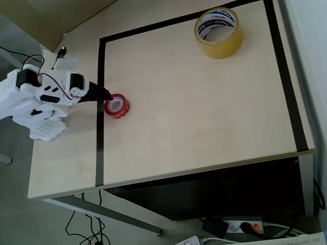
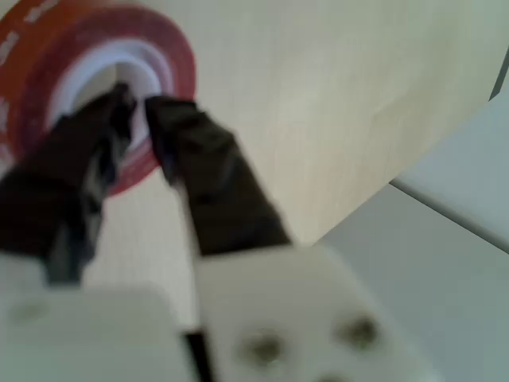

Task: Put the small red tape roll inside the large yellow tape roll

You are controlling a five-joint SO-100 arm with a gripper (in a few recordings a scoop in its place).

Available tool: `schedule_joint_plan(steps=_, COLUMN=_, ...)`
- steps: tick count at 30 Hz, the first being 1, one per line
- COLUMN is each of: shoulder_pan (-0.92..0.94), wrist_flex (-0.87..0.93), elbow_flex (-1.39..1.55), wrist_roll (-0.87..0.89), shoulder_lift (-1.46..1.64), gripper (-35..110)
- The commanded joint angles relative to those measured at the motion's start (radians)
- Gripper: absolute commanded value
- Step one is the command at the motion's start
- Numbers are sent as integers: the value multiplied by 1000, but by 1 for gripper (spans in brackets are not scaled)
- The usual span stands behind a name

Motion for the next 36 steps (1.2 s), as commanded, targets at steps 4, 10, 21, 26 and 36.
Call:
schedule_joint_plan(steps=4, shoulder_pan=-98, wrist_flex=216, elbow_flex=-112, wrist_roll=17, shoulder_lift=-3, gripper=0)
schedule_joint_plan(steps=10, shoulder_pan=-63, wrist_flex=170, elbow_flex=-209, wrist_roll=12, shoulder_lift=-80, gripper=0)
schedule_joint_plan(steps=21, shoulder_pan=92, wrist_flex=164, elbow_flex=-614, wrist_roll=-8, shoulder_lift=-742, gripper=0)
schedule_joint_plan(steps=26, shoulder_pan=216, wrist_flex=176, elbow_flex=-721, wrist_roll=-91, shoulder_lift=-977, gripper=0)
schedule_joint_plan(steps=36, shoulder_pan=143, wrist_flex=143, elbow_flex=-712, wrist_roll=-331, shoulder_lift=-1114, gripper=4)
